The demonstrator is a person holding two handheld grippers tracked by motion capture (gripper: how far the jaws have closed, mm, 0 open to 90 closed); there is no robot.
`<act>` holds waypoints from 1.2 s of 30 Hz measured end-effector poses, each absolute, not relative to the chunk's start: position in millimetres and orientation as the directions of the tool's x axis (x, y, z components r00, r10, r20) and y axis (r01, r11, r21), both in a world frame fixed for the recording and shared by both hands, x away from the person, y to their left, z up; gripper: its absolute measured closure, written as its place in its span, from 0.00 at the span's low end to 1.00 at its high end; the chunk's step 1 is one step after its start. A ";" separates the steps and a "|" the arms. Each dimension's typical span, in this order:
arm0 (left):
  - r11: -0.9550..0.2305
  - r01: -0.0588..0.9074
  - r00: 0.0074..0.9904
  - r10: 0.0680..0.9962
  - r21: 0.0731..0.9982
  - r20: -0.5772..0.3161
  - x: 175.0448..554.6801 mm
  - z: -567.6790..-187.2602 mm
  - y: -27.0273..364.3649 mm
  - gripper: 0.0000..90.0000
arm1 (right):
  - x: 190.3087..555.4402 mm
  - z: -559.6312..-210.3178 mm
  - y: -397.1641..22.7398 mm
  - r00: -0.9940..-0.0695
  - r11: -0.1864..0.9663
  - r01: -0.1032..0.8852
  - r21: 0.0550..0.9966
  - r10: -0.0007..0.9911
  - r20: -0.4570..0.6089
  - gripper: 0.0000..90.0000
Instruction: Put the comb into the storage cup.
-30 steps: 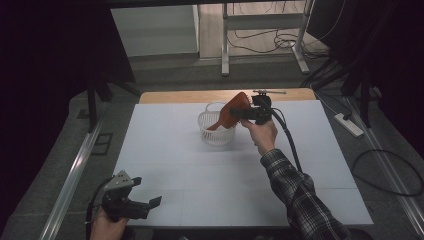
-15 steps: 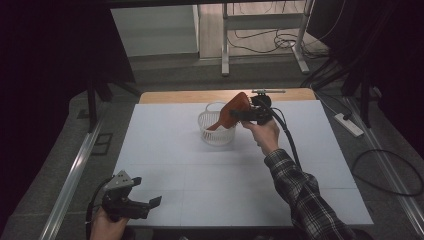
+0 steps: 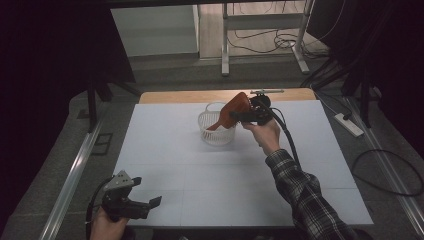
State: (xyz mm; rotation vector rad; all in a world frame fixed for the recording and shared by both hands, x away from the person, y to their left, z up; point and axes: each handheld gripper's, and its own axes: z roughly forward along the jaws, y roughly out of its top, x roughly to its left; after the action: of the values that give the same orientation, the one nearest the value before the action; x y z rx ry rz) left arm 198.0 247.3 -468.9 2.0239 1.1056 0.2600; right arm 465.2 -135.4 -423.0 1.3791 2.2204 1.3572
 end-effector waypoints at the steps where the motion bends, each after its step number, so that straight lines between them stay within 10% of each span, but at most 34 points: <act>1: -0.299 0.617 0.596 0.781 0.728 -0.185 198.0 -468.9 247.1 0.01 | 465.1 -423.0 -135.3 -0.548 0.148 0.609 0.779 0.788 0.279 0.19; 36: -0.301 0.616 0.596 0.783 0.728 -0.180 198.1 -468.9 246.2 0.01 | 457.7 -410.1 -144.7 -0.642 0.298 0.546 0.783 0.749 0.162 0.07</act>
State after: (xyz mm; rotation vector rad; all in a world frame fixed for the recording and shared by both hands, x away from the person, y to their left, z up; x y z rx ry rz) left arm 198.1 246.2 -468.9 2.0252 1.1072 0.2653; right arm 457.7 -144.7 -410.1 1.1884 2.3314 1.2613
